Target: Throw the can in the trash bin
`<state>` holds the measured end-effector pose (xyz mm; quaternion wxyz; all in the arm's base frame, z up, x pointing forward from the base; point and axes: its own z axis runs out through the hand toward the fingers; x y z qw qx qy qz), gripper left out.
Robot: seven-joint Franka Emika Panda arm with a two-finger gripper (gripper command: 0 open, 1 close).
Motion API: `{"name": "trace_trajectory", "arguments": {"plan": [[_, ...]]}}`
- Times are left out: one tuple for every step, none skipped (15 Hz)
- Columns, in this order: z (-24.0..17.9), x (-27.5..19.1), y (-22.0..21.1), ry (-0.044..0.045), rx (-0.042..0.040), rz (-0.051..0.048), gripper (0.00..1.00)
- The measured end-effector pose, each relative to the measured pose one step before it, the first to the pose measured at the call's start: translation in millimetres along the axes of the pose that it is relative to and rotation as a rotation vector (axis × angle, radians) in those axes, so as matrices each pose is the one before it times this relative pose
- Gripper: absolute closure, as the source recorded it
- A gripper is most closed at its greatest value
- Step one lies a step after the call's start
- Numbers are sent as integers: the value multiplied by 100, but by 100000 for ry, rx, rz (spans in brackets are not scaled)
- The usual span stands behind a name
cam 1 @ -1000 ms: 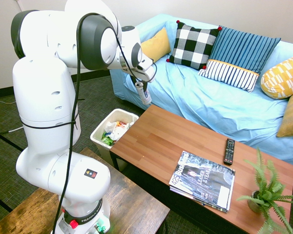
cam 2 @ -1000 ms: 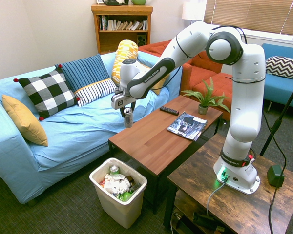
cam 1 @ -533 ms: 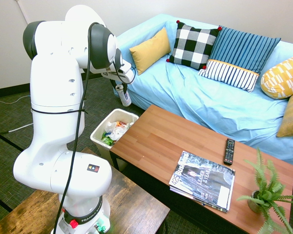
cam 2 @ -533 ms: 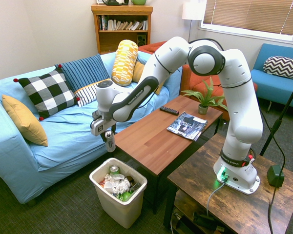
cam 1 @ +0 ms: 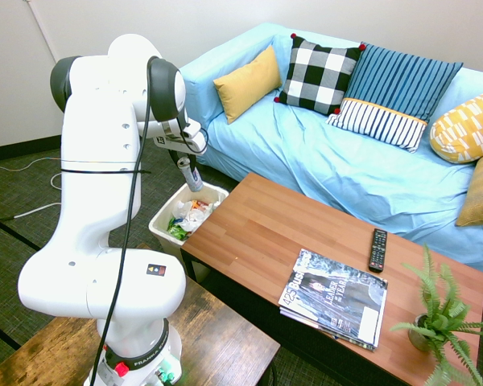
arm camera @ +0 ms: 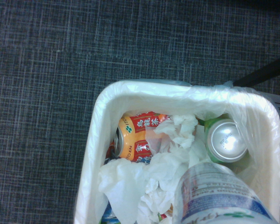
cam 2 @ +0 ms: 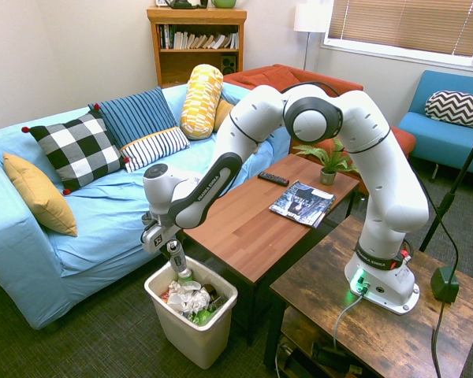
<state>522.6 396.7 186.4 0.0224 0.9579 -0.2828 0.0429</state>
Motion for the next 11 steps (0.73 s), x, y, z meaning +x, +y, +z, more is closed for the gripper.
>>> {"name": "trace_trajectory", "arguments": {"plan": [[81,31,-4,-51,-375,28,0],[111,-27,21,-83,-262,-39,0],[32,-73,-7,-38,-150,-110,0],[-15,-85,-29,-11,-106,-143,0],[9,-117,-15,-36,-217,-179,0],[20,-126,-4,-50,-345,-172,0],[27,-125,9,0,-476,-58,0],[-28,-111,20,81,-452,213,0],[-209,-55,27,442,-89,780,0],[-451,22,59,1639,99,958,0],[-861,74,203,2490,300,1397,0]]}}
